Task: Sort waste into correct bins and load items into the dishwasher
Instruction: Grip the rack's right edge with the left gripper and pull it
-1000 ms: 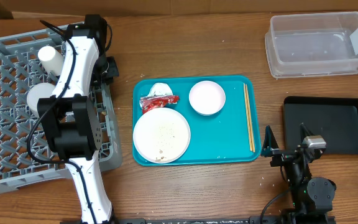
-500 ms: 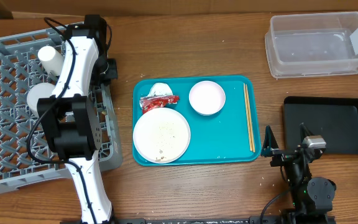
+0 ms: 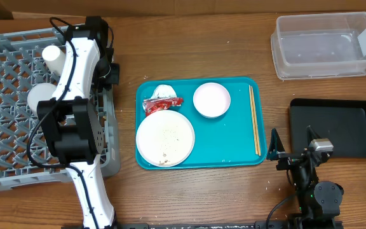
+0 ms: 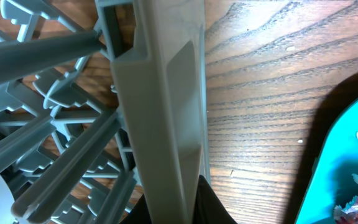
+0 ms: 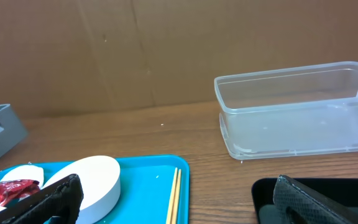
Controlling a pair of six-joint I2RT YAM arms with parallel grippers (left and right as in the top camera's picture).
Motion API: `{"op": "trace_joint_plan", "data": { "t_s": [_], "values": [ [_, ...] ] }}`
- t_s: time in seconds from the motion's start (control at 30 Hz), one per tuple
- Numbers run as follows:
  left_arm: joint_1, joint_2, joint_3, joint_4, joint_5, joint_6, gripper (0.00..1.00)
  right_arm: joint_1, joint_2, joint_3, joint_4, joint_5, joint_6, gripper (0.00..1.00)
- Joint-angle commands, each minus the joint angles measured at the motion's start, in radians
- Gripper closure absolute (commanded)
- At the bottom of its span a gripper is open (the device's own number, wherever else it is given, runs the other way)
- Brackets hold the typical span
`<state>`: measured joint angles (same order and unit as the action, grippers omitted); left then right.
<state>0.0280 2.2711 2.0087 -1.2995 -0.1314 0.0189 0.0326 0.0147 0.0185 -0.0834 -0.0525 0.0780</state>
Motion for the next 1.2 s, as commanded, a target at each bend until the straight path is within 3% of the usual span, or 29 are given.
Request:
{"op": "trace_joint_plan", "data": {
  "t_s": [0.0, 0.2, 0.47, 0.77, 1.0, 1.17],
  "values": [
    [-0.016, 0.014, -0.015, 0.05, 0.036, 0.203, 0.96, -0.004, -0.01, -0.011, 0.003, -0.002, 0.004, 0.0],
    [-0.016, 0.014, -0.016, 0.057, 0.106, 0.336, 0.96, -0.004, -0.01, -0.011, 0.003, -0.002, 0.004, 0.0],
    [-0.015, 0.014, -0.016, 0.059, 0.106, 0.329, 0.96, -0.004, -0.01, -0.011, 0.003, -0.002, 0.004, 0.0],
    [-0.016, 0.014, -0.015, 0.086, 0.106, 0.216, 0.96, -0.004, -0.01, -0.011, 0.003, -0.002, 0.004, 0.0],
    [-0.015, 0.014, -0.015, 0.143, 0.106, 0.023, 0.96, -0.004, -0.01, -0.011, 0.003, -0.002, 0.004, 0.0],
    [-0.014, 0.014, -0.015, 0.159, 0.106, -0.004, 0.96, -0.004, -0.01, -0.011, 0.003, -0.002, 0.004, 0.0]
  ]
}}
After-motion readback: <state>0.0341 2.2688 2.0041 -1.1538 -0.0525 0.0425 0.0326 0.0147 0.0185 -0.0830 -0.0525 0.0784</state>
